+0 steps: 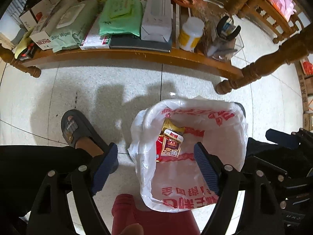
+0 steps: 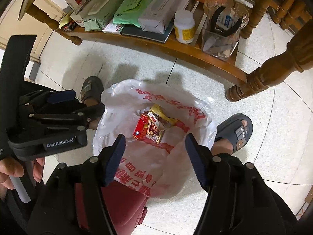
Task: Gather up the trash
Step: 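Raise both tools back over the table toward the tissue and grey box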
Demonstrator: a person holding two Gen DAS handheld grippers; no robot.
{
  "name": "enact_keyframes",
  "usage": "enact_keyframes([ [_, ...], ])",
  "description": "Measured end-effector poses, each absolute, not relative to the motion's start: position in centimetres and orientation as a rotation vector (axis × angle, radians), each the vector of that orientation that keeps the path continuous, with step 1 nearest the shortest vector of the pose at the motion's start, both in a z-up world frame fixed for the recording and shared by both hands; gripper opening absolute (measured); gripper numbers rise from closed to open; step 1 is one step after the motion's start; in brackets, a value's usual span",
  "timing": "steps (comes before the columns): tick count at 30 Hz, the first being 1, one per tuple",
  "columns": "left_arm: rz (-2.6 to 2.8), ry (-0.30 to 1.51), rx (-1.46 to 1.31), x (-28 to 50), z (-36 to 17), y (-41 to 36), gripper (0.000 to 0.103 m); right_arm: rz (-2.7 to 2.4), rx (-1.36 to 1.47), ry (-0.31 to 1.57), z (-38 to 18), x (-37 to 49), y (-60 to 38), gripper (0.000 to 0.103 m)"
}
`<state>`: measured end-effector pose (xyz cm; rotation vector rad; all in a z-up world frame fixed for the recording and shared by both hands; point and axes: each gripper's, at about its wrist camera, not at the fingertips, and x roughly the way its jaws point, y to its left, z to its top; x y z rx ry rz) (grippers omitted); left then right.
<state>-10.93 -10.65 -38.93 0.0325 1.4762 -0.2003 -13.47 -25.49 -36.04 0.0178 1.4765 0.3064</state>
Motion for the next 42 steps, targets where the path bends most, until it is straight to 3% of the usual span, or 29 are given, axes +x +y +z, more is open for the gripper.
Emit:
enact_keyframes([
  [8, -0.192, 1.343, 0.024, -10.8, -33.8, -9.6, 0.078, 0.319, 0.031, 1.416, -31.4, -14.2, -26.3, 0.064],
  [22, -0.204, 1.121, 0.0, -11.0, -22.8, -6.5, 0.088, 0.383, 0.013, 1.218, -18.8, -14.7, -25.3, 0.072],
  [31, -0.229, 1.006, -0.018, -10.2, -17.0, -5.0, 0.094, 0.397, -0.005, 1.1, -12.0, -14.8, -25.2, 0.086],
  [42, -0.237, 0.871, 0.018, -5.9, -10.6, -3.2, 0.095, 0.377, 0.004, 1.051, -8.1, -12.7, -25.2, 0.089],
])
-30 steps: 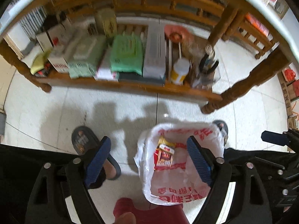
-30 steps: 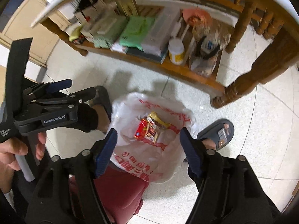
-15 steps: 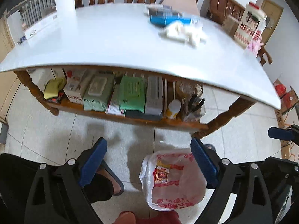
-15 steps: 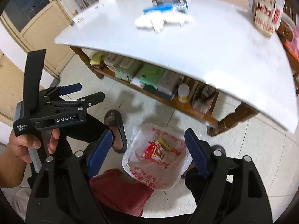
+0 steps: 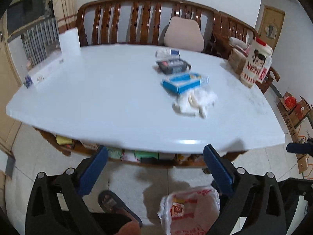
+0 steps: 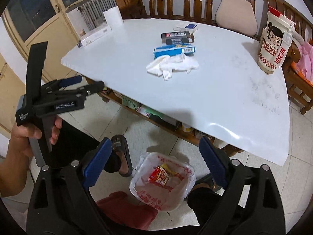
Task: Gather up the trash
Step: 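Raise both tools back over the table toward the tissue and grey box, then grasp the white tissue with the right gripper while the left grasps the dark grey box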
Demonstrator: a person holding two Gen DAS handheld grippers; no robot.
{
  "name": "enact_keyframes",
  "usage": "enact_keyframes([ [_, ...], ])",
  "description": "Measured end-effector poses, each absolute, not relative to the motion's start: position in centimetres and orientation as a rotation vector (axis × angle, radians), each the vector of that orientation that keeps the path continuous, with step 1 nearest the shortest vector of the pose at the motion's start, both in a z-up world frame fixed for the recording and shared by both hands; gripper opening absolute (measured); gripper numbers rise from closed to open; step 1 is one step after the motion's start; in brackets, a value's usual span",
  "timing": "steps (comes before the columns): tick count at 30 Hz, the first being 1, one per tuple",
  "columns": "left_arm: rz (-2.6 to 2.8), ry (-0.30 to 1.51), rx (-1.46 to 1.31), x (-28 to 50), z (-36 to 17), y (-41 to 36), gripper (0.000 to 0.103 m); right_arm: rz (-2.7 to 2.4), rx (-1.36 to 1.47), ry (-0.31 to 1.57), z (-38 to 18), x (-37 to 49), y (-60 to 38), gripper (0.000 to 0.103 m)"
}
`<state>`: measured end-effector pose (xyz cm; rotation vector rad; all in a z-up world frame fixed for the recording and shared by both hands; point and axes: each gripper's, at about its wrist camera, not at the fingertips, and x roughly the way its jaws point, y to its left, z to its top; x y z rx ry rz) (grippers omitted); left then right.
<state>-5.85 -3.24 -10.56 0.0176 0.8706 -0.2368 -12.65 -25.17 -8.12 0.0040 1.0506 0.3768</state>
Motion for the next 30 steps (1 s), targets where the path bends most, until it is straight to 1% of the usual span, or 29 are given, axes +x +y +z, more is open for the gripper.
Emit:
enact_keyframes([
  [4, -0.245, 0.836, 0.038, -4.4, -9.0, -2.9, 0.095, 0.36, 0.018, 1.045, -7.7, -11.6, -25.1, 0.089],
  [14, -0.274, 0.811, 0.059, 0.2, -7.9, -3.2, 0.095, 0.34, 0.064, 1.042, -6.8, -8.4, -24.8, 0.089],
  [24, -0.329, 0.817, 0.106, 5.8, -8.1, -4.8, 0.095, 0.301, 0.038, 1.042, -6.9, -3.9, -24.0, 0.089],
  [30, -0.378, 0.824, 0.129, 10.0, -8.8, -6.0, 0.095, 0.287, 0.03, 1.06, -8.0, -0.6, -23.3, 0.089],
])
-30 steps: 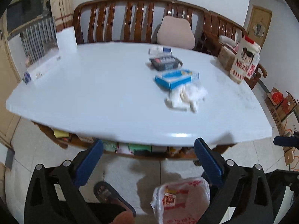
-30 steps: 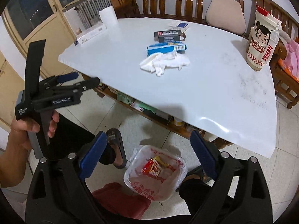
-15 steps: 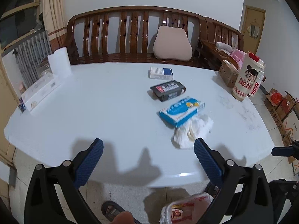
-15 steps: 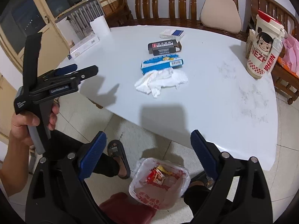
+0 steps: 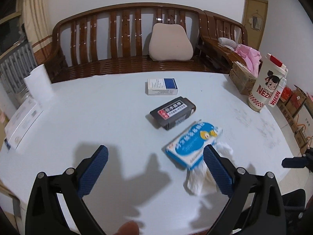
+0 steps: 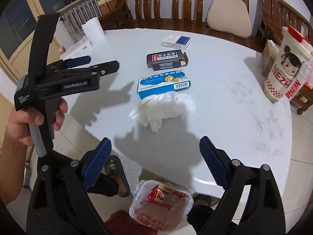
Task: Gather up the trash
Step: 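Grasp the white tissue with the right gripper while the left grasps the dark grey box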
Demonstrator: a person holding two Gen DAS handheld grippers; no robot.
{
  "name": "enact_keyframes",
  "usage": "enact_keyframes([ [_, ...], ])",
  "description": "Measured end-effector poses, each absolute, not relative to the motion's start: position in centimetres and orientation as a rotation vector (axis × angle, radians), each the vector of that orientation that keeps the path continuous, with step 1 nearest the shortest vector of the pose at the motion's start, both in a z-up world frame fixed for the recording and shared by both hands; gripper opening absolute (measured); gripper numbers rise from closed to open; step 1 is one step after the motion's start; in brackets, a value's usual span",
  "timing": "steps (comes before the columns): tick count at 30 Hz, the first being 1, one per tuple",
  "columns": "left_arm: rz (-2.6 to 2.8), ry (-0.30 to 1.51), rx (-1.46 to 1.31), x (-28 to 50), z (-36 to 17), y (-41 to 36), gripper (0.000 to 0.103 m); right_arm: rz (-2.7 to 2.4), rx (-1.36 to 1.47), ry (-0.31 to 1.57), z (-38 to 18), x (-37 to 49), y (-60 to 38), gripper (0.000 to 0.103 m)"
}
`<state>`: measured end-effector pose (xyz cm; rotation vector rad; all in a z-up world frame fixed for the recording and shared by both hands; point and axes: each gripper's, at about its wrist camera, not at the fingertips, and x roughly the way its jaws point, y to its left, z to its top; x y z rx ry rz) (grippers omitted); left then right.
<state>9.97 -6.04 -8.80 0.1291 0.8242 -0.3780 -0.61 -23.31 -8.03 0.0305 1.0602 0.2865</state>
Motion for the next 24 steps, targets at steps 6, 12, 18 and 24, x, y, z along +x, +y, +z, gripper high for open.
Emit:
enact_keyframes([
  [6, -0.46, 0.842, 0.192, 14.0, -10.5, -8.1, 0.095, 0.276, 0.024, 1.094, -10.1, 2.5, -22.3, 0.089],
  [12, -0.516, 0.865, 0.272, 17.2, -12.6, -10.1, 0.095, 0.263, 0.028, 1.127, -12.1, 5.0, -21.4, 0.089],
  [18, -0.563, 0.887, 0.295, 19.5, -14.4, -11.1, 0.095, 0.26, 0.018, 1.161, -13.9, 7.2, -20.5, 0.089],
  [24, -0.625, 0.907, 0.324, 20.6, -16.1, -12.3, 0.095, 0.25, -0.004, 1.194, -16.0, 8.5, -19.8, 0.089],
])
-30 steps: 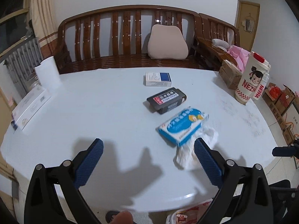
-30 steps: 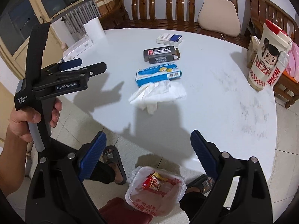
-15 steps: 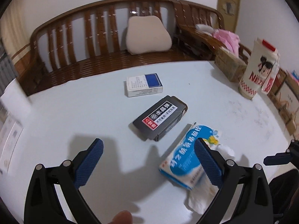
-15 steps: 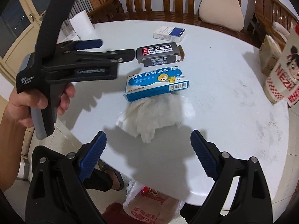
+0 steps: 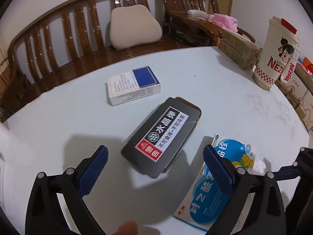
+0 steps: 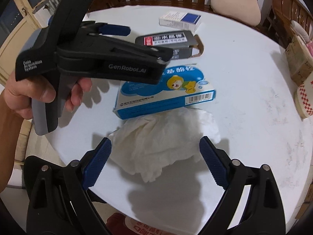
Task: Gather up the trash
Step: 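Grasp the white tissue with the right gripper while the left grasps the dark grey box, then carry the tissue and grey box down over the white plastic bag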
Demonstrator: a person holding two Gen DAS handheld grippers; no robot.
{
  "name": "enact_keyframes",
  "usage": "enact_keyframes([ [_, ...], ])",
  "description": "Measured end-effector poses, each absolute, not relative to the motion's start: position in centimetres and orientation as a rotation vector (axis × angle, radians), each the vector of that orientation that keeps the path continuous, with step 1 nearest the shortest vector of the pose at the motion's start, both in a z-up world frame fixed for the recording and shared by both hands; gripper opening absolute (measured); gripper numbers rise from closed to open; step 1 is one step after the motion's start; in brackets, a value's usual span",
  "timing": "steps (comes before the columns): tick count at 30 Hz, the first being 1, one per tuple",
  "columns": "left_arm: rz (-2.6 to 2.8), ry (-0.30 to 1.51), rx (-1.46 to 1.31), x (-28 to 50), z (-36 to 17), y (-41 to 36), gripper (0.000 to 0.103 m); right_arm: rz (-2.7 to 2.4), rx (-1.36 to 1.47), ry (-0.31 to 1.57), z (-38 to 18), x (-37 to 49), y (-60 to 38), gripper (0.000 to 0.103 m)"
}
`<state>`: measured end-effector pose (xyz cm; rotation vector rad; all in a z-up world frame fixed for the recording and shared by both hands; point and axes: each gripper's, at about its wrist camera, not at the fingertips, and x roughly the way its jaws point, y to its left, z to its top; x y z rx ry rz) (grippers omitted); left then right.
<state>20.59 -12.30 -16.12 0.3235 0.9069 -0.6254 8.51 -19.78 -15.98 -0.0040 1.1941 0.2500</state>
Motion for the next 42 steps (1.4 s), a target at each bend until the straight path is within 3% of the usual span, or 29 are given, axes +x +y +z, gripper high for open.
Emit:
enact_keyframes([
  [7, -0.647, 0.934, 0.332, 21.7, -17.6, -12.9, 0.095, 0.234, -0.067, 1.193, -17.2, 9.0, -19.2, 0.088],
  [17, -0.651, 0.95, 0.305, 22.7, -18.2, -13.4, 0.094, 0.223, -0.114, 1.179, -16.7, 9.1, -19.7, 0.058],
  [22, -0.633, 0.937, 0.322, 22.5, -18.3, -13.6, 0.08, 0.224, -0.106, 1.175, -16.4, 9.0, -20.4, 0.039],
  [25, -0.633, 0.935, 0.322, 22.4, -18.1, -13.7, 0.076, 0.225, -0.101, 1.176, -16.5, 9.1, -20.9, 0.033],
  [27, -0.629, 0.935, 0.318, 22.4, -18.0, -13.6, 0.074, 0.228, -0.099, 1.177, -16.5, 9.4, -21.0, 0.024],
  [31, -0.612, 0.932, 0.304, 22.3, -17.7, -13.2, 0.054, 0.245, -0.092, 1.181, -16.5, 9.1, -21.1, 0.017],
  [42, -0.588, 0.939, 0.252, 22.3, -17.4, -12.5, 0.053, 0.261, -0.082, 1.175, -16.3, 8.9, -21.5, 0.011],
])
